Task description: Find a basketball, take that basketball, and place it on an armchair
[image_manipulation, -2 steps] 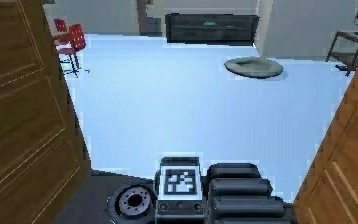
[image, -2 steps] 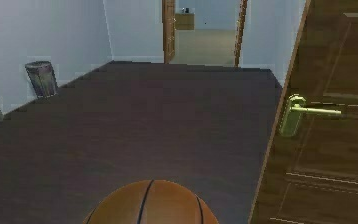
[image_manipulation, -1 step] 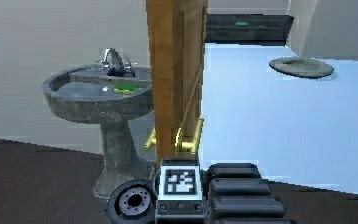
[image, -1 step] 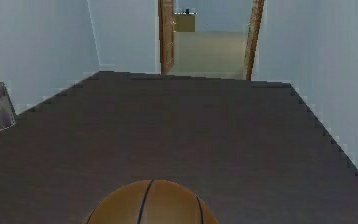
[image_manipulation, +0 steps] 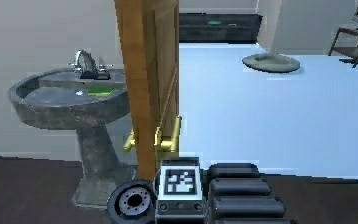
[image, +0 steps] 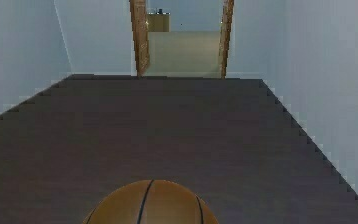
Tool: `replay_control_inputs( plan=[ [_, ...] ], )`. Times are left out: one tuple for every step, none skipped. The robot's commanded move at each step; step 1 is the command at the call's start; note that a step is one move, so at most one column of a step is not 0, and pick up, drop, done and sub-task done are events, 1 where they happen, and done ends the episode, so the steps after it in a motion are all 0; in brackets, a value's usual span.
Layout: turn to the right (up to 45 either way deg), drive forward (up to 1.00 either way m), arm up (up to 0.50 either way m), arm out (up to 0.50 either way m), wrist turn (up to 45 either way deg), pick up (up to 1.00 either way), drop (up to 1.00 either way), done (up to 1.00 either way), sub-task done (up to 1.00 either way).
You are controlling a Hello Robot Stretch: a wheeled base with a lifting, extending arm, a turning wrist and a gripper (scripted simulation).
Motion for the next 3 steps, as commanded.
replay_control_inputs(
  plan=[
    [0.0,0.45,0.00,0.00,0.0,0.00,0.00,0.00,0.00],
    [3.0,0.00,0.00,0.00,0.0,0.00,0.00,0.00,0.00],
    [0.0,1.00,0.00,0.00,0.0,0.00,0.00,0.00,0.00]
  ],
)
